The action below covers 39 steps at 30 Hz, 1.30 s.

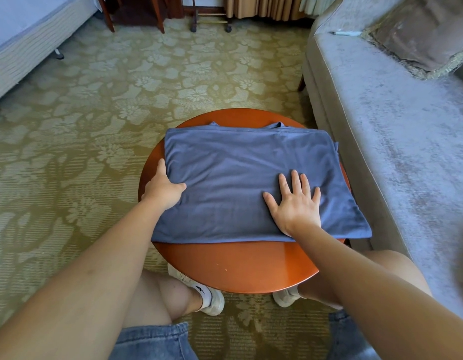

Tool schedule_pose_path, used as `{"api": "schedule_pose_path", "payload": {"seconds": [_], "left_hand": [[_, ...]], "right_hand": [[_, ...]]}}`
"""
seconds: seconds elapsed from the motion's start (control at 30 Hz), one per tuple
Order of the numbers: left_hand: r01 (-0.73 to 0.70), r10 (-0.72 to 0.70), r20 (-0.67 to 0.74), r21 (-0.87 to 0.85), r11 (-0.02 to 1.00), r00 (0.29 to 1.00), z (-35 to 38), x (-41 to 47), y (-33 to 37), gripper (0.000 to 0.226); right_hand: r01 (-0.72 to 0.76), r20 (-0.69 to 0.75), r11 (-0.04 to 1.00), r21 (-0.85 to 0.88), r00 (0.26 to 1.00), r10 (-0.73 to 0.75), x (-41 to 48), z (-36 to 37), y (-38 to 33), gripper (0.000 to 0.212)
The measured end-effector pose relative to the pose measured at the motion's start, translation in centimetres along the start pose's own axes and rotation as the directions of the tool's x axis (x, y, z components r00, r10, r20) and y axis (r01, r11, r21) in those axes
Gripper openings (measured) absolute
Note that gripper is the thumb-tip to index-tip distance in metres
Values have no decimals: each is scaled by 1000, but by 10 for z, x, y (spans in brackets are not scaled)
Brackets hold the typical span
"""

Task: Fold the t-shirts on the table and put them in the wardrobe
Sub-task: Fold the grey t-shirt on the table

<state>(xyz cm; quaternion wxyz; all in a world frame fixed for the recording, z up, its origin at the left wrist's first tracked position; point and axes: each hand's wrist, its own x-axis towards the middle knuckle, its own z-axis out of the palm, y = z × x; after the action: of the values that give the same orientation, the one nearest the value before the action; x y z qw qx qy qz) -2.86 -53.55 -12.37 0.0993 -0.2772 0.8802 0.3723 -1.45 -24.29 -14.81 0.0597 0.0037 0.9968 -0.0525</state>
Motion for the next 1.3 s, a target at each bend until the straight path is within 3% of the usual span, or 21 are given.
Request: {"api": "schedule_pose_path", "payload": {"seconds": [0.37, 0.53, 0.67, 0.77, 0.97, 1.07, 1.17, 1.23, 1.3], "left_hand": [[-237, 249, -38, 199, 951, 968, -3, -10, -4, 62], [-280, 280, -8, -69, 958, 960, -14, -4, -1, 51], [-77, 157, 177, -390, 918, 972, -25, 1, -6, 44], [-19, 144, 254, -438, 899, 956, -33, 0, -8, 37], [-75, 169, 208, -396, 915, 964, -43, -9, 3, 41], [-144, 228, 228, -333, 932, 947, -46, -18, 21, 55], [-189, 289, 282, -331, 924, 915, -48, -32, 49, 61], [-206, 314, 312, -334, 920, 897, -46, -43, 71, 62], [-243, 347, 303, -331, 912, 888, -39, -53, 94, 63]], "right_hand": [[-4, 32, 999, -47, 999, 5, 1, -1, -1, 76], [9, 47, 998, -69, 999, -6, 2, -2, -4, 76], [14, 57, 998, -64, 998, -10, 4, -2, -9, 75], [29, 65, 998, -47, 998, -26, 6, -2, -14, 75], [59, 121, 998, 9, 991, -60, 7, -13, -14, 75], [89, -97, 989, 121, 992, -78, -3, -20, -2, 57], [50, -259, 901, 431, 963, 70, -12, -28, 21, 40], [-52, -203, 742, 669, 947, 249, -14, -37, 39, 32], [-150, -66, 584, 798, 941, 332, -12, -43, 58, 26]]}}
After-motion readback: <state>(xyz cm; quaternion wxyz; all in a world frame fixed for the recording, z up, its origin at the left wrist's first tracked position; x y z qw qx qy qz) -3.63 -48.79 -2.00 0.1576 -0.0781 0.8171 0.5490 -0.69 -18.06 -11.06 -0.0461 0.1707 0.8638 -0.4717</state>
